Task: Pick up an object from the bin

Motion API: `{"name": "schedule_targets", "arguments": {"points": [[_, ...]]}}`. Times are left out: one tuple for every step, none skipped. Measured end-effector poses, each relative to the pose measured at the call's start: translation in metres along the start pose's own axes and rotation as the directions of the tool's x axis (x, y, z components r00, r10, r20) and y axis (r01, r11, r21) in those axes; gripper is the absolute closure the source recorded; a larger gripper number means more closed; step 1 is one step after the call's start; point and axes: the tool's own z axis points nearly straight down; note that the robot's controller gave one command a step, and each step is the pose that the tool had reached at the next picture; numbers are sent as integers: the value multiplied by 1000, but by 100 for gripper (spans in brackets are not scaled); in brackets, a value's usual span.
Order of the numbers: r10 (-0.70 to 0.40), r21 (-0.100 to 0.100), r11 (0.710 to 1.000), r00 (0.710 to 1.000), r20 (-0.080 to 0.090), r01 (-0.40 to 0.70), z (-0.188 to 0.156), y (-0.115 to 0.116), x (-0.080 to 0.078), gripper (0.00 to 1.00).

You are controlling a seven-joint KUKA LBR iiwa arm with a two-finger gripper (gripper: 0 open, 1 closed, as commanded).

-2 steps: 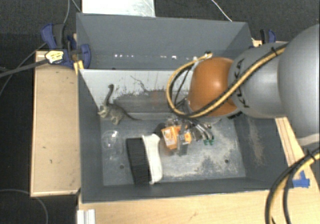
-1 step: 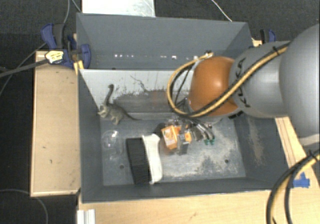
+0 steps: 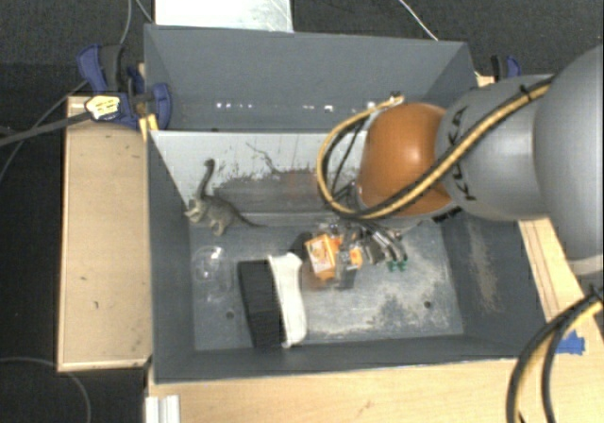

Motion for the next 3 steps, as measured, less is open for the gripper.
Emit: {"name": "schedule_targets", "arguments": {"points": [[0, 0, 1000, 1000, 1, 0, -5, 0, -1, 100], [-1, -1, 1000, 1000, -5, 1, -11, 0, 1, 100], [-1, -1, 1000, 1000, -8, 1, -32, 1, 2, 100]]}}
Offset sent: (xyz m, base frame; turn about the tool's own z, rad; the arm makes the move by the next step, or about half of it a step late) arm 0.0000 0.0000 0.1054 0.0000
